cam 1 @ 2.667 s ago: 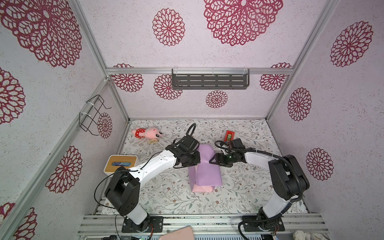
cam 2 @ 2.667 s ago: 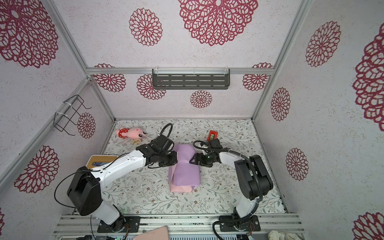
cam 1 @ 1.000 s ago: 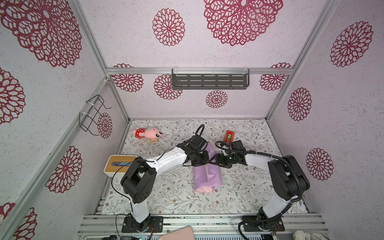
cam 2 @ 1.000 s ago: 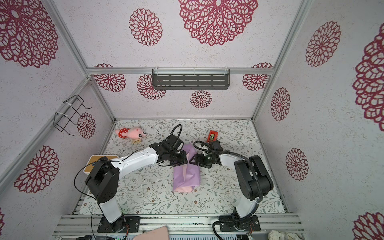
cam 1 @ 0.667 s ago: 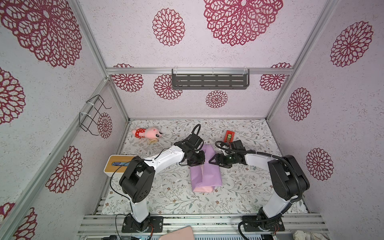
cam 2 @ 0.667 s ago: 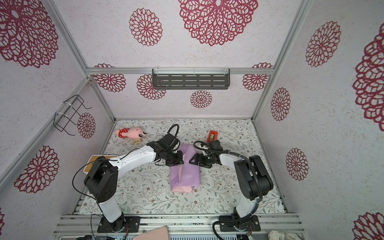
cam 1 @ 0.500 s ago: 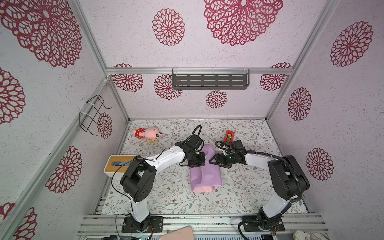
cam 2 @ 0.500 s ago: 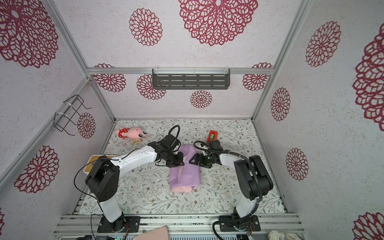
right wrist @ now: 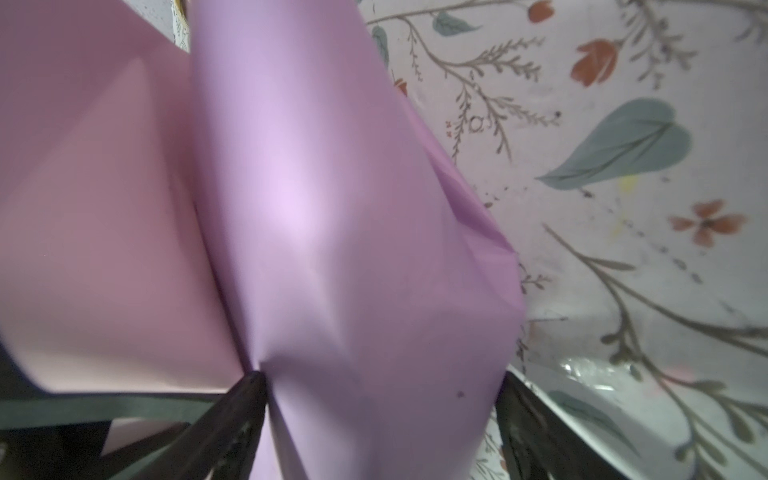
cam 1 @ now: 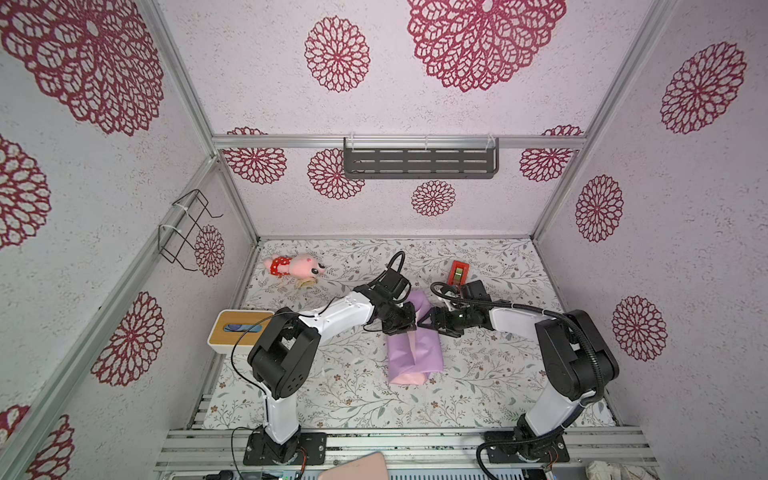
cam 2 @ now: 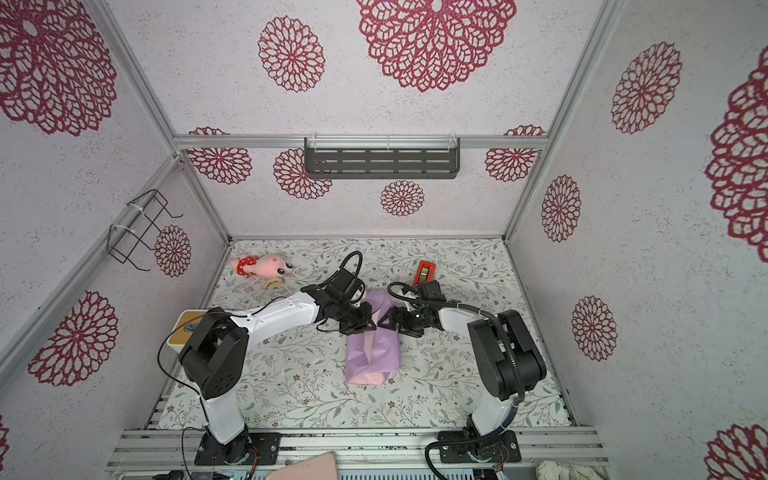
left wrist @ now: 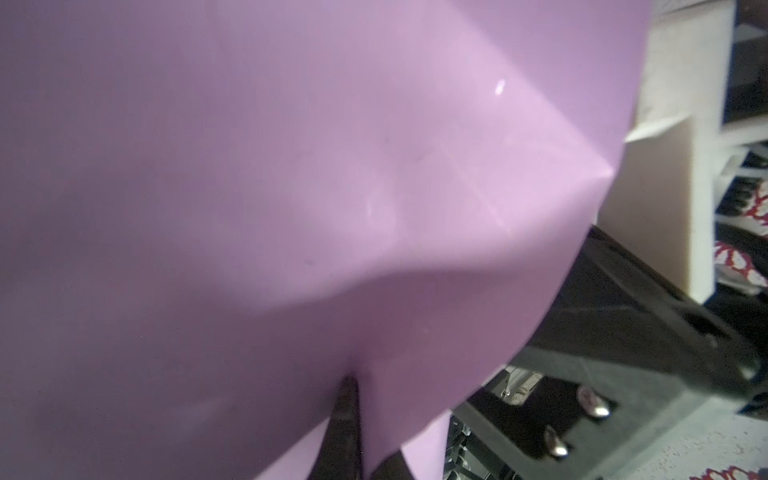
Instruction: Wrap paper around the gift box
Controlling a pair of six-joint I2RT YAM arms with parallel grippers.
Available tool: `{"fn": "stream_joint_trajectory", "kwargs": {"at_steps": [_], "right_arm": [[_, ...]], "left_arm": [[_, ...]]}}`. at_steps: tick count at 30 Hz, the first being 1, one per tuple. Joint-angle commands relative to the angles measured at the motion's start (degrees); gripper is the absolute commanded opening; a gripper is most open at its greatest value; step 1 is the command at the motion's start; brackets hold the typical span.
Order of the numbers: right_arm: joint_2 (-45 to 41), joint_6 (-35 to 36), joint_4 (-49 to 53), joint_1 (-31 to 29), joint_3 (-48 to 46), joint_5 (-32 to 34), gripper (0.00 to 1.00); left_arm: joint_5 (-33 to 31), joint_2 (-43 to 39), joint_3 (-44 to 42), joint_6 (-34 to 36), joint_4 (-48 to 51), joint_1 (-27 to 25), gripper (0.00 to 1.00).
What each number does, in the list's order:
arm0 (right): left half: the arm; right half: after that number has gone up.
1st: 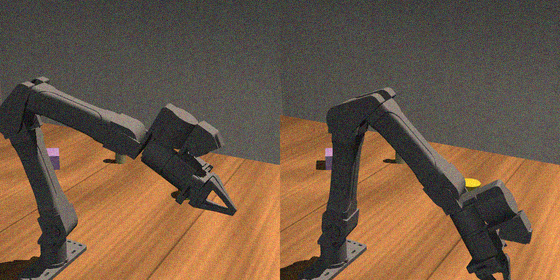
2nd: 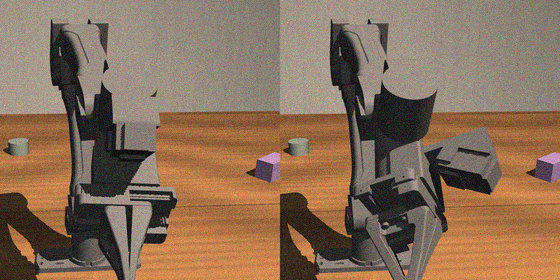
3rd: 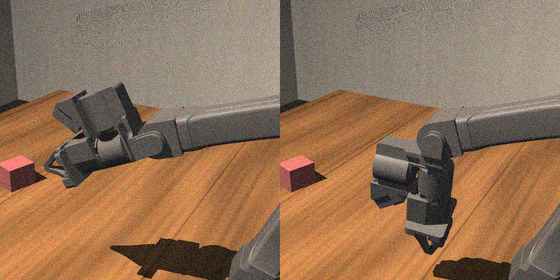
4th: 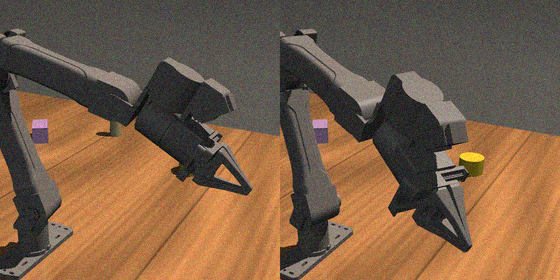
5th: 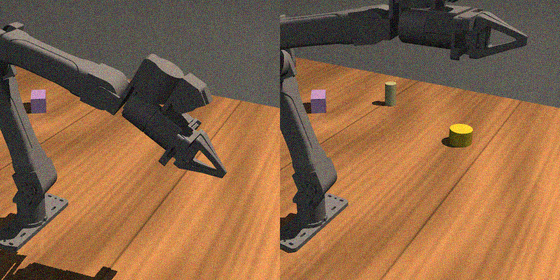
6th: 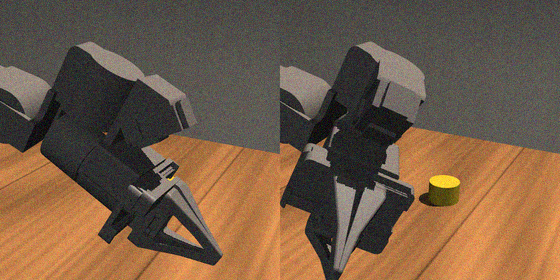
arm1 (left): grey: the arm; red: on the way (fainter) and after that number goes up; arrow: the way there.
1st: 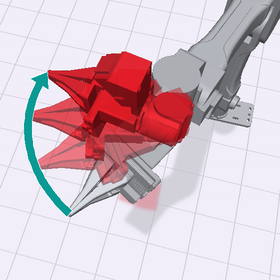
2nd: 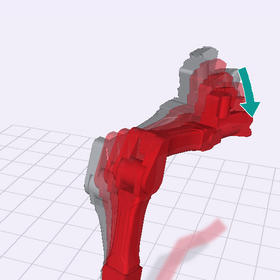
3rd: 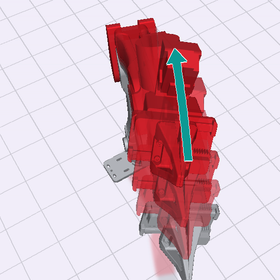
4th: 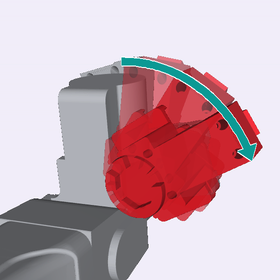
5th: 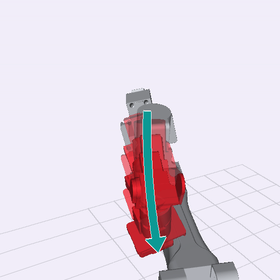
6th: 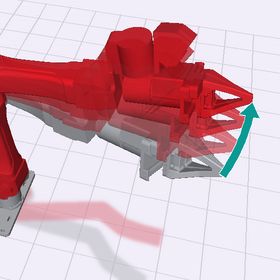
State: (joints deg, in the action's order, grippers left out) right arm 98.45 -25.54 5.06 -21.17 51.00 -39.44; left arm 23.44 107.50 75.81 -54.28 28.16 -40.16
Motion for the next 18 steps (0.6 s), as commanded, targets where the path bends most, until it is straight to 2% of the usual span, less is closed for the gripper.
{"fn": "stream_joint_trajectory", "kwargs": {"at_steps": [1, 11, 18], "right_arm": [[2.1, -0.5, 4.2, -1.4, -2.7, 5.7, 0.87], [1.8, -1.1, 4.0, -1.5, -2.9, 5.8, 0.87], [1.8, -2.2, 2.7, -1.6, -4.1, 5.6, 0.86]], "left_arm": [[0.8, 0.9, -0.1, -2.1, -3.2, 0.4, 0.06], [2.4, 0.5, -1.1, -2.1, -4.2, 1.6, 0.07], [3.5, 1.0, -1.4, -6.1, -10.7, 1.5, 0.05]]}}
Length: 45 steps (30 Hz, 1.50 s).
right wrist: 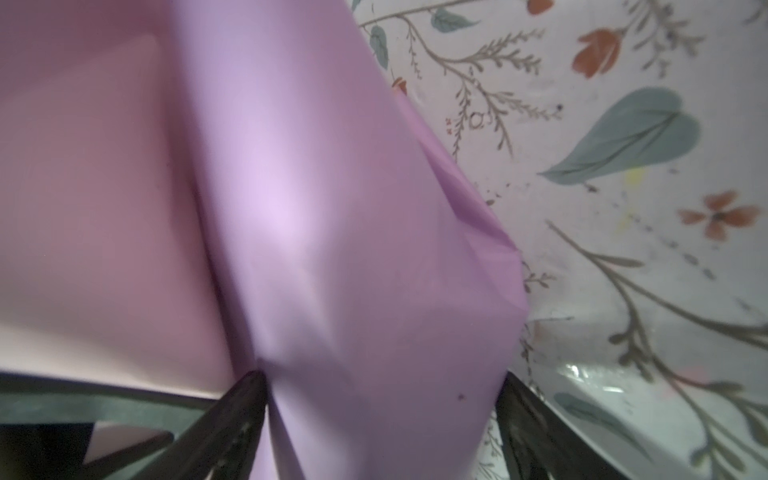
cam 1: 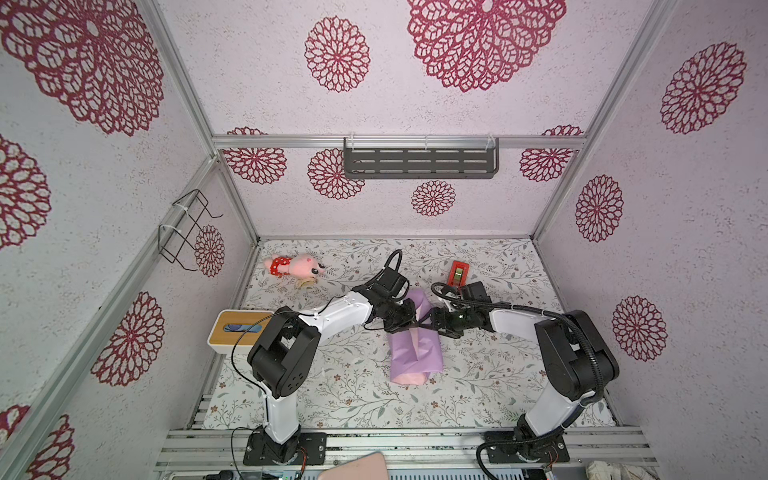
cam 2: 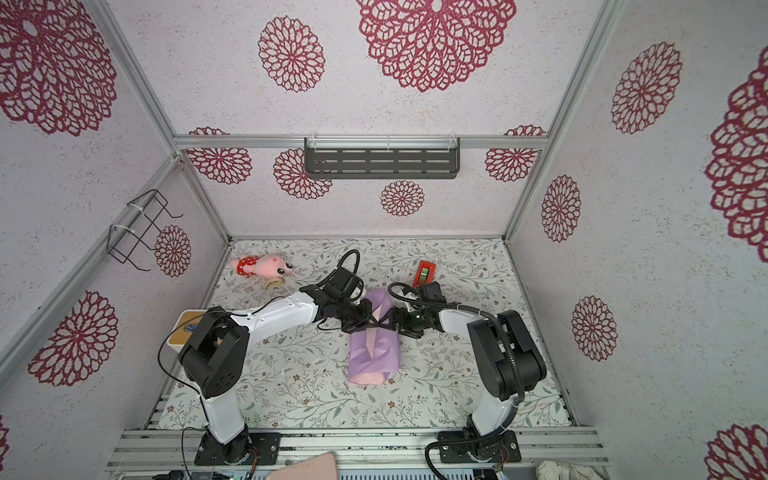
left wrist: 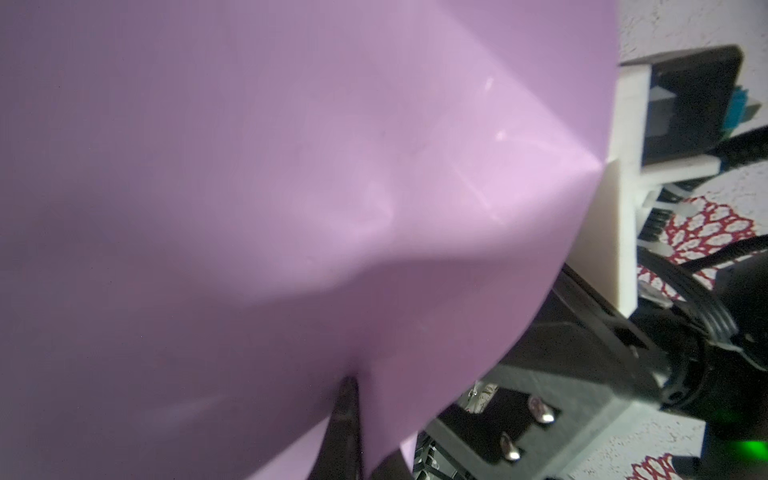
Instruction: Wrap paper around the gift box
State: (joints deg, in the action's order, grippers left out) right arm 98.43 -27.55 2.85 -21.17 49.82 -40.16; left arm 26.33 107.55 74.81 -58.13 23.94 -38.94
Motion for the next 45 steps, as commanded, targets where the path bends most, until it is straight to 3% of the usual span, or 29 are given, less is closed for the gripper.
{"fn": "stream_joint_trajectory", "kwargs": {"at_steps": [1, 9, 21, 35, 45], "right_arm": [[1.8, -0.2, 4.9, -1.7, -2.8, 6.3, 0.86], [1.7, 0.1, 5.9, -1.6, -2.1, 6.5, 0.86], [0.4, 1.8, 10.0, -1.1, 2.9, 6.9, 0.88], [-3.5, 1.6, 12.6, 0.2, 6.7, 6.1, 0.88], [-8.3, 0.6, 12.4, 1.9, 4.1, 5.5, 0.88]], "left_arm": [[0.6, 1.2, -0.6, -2.6, -7.3, 0.3, 0.05], [-0.4, 1.2, -3.8, -4.8, -11.7, 0.4, 0.04], [-3.5, -0.3, -11.0, -3.6, -10.5, 0.6, 0.01], [-4.2, 0.0, -12.8, -2.5, -10.3, 0.9, 0.00], [-4.0, -0.3, -12.6, -2.4, -10.3, 1.1, 0.00]]}}
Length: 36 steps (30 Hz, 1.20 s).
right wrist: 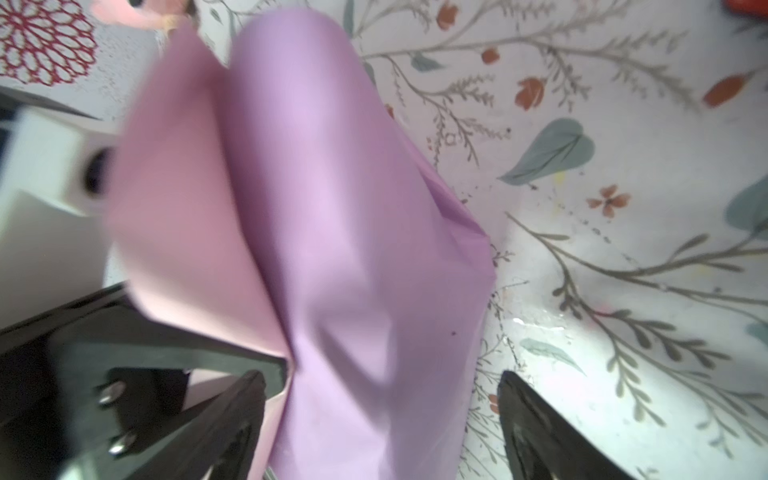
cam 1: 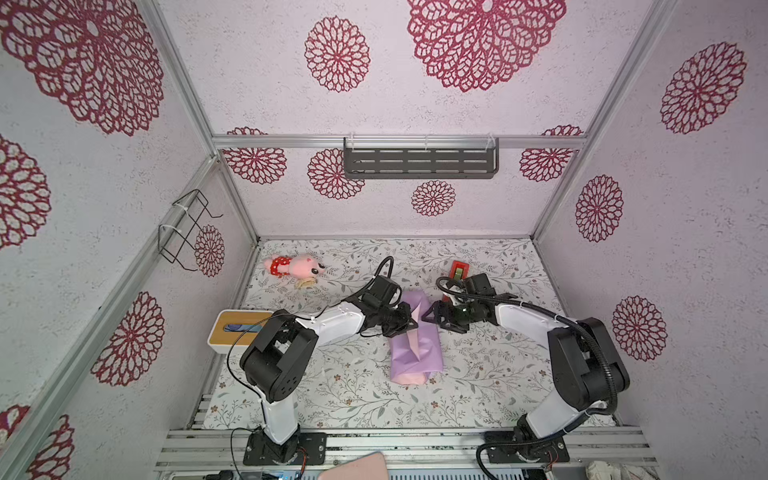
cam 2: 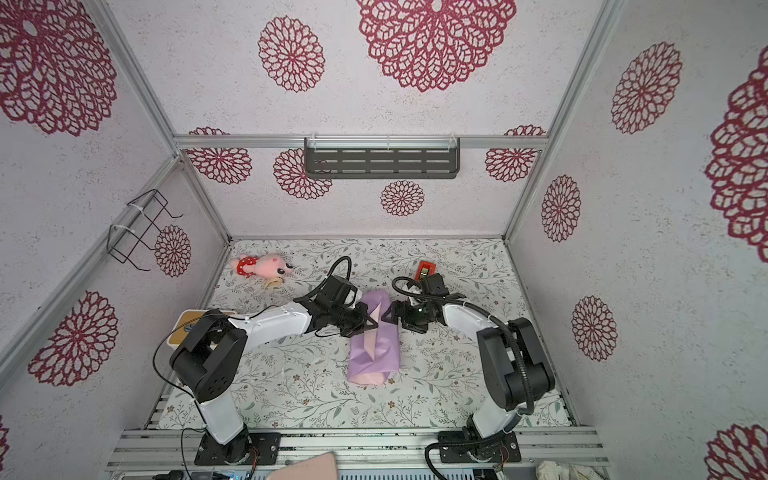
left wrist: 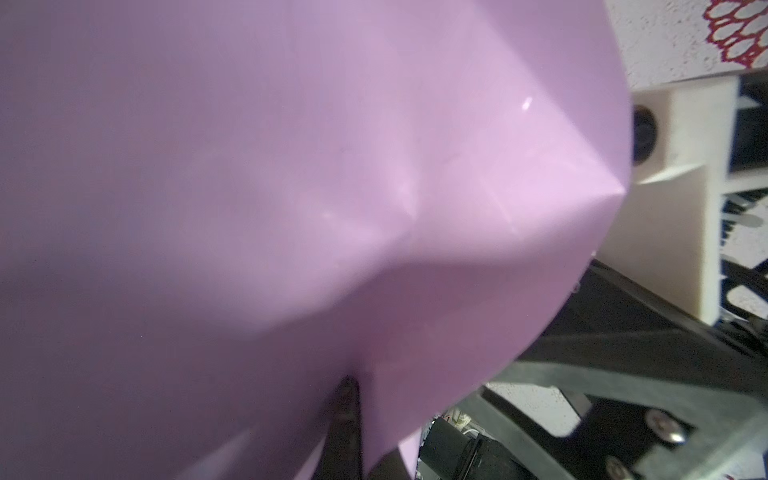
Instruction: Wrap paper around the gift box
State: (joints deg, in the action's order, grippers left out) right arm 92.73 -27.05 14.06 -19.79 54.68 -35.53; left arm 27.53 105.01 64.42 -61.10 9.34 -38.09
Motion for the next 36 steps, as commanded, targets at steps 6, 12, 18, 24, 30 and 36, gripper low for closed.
{"fn": "stream_joint_trajectory", "kwargs": {"at_steps": [6, 12, 18, 24, 30, 36], "right_arm": [[-2.1, -0.4, -1.4, 0.5, -4.9, 1.1, 0.88], [0.2, -0.1, -3.1, 0.4, -6.4, 1.1, 0.87], [1.3, -0.1, -4.6, 0.5, -8.9, 1.8, 0.86], [1.8, -0.4, -5.9, 0.5, -11.1, 2.2, 0.84], [2.5, -0.5, -6.3, 0.4, -11.6, 2.1, 0.84], [2.8, -0.6, -6.6, 0.4, -11.2, 1.9, 0.84]], "left_arm": [[-4.9, 2.1, -1.9, 0.7, 4.4, 0.2, 0.00], [-4.9, 1.9, -1.5, 0.8, 4.7, 0.3, 0.00], [-4.5, 1.3, 1.0, 1.1, 5.6, 0.4, 0.00], [-3.1, 1.4, 5.8, -0.4, 4.9, 0.1, 0.00], [-3.0, 1.9, 8.8, -1.8, 3.8, -0.6, 0.00], [-2.4, 3.8, 9.4, -2.5, 3.5, -1.5, 0.00]]}}
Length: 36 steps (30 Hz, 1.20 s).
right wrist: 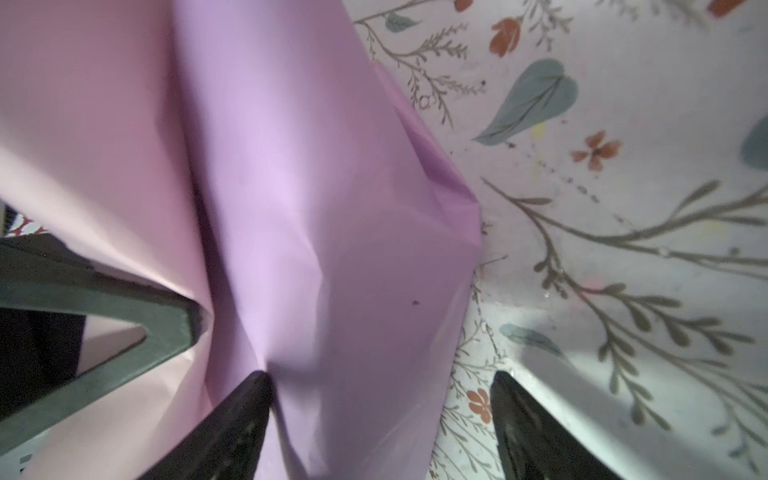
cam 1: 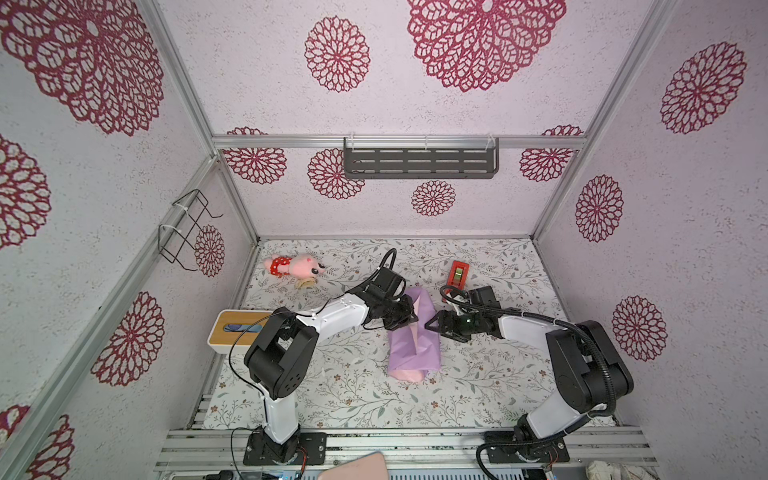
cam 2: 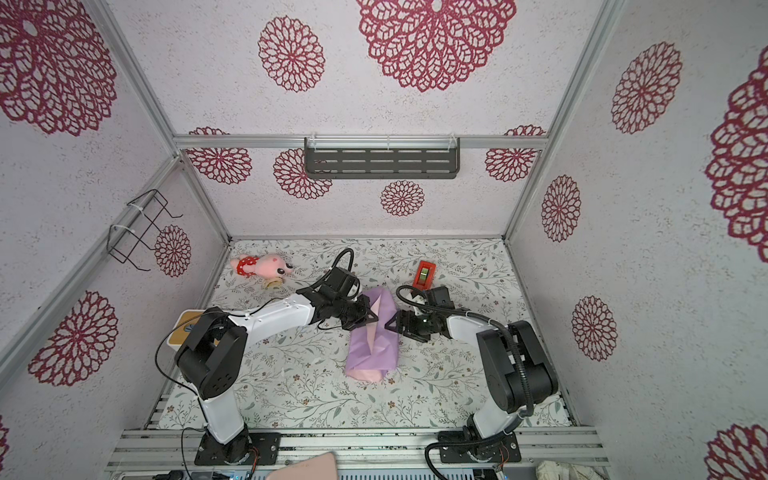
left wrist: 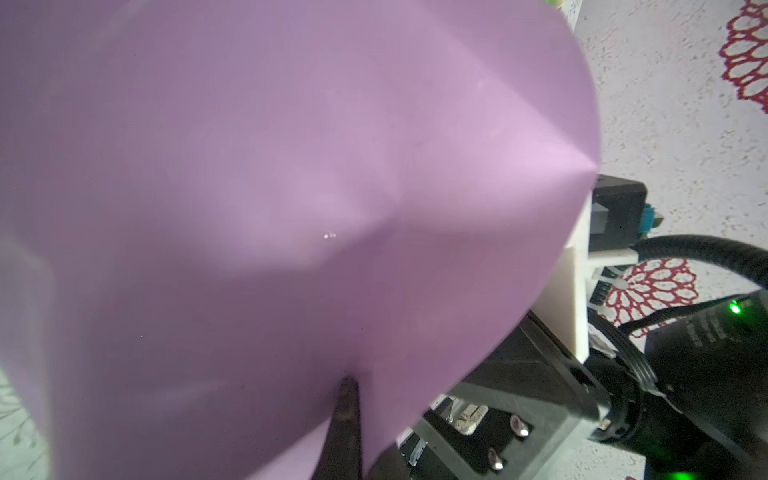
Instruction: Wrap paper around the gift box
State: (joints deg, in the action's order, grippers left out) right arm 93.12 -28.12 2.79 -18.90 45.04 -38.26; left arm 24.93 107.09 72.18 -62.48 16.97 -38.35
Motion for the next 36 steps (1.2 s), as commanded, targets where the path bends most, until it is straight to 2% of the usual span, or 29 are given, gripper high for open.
{"fn": "stream_joint_trajectory", "kwargs": {"at_steps": [1, 15, 26, 32, 36], "right_arm": [[2.4, 0.5, 4.7, -0.5, -1.5, 4.6, 0.84], [3.1, 0.7, 4.6, -0.6, -1.6, 4.6, 0.83], [3.2, 1.6, 5.8, -0.6, -1.0, 5.0, 0.83], [3.3, 2.1, 6.6, -0.6, -0.2, 5.3, 0.83], [2.9, 2.8, 7.9, -0.6, 0.6, 5.8, 0.83]], "left_arm": [[0.1, 1.8, 1.6, -1.2, -4.3, -1.4, 0.00], [-0.6, 2.2, -0.1, -5.4, -10.3, -1.7, 0.00], [-1.5, 2.6, -2.3, -5.7, -11.8, -1.0, 0.00], [-1.4, 3.2, -5.1, -5.0, -12.1, -1.1, 0.08], [-1.2, 3.4, -7.0, -4.9, -12.4, -1.1, 0.18]]}}
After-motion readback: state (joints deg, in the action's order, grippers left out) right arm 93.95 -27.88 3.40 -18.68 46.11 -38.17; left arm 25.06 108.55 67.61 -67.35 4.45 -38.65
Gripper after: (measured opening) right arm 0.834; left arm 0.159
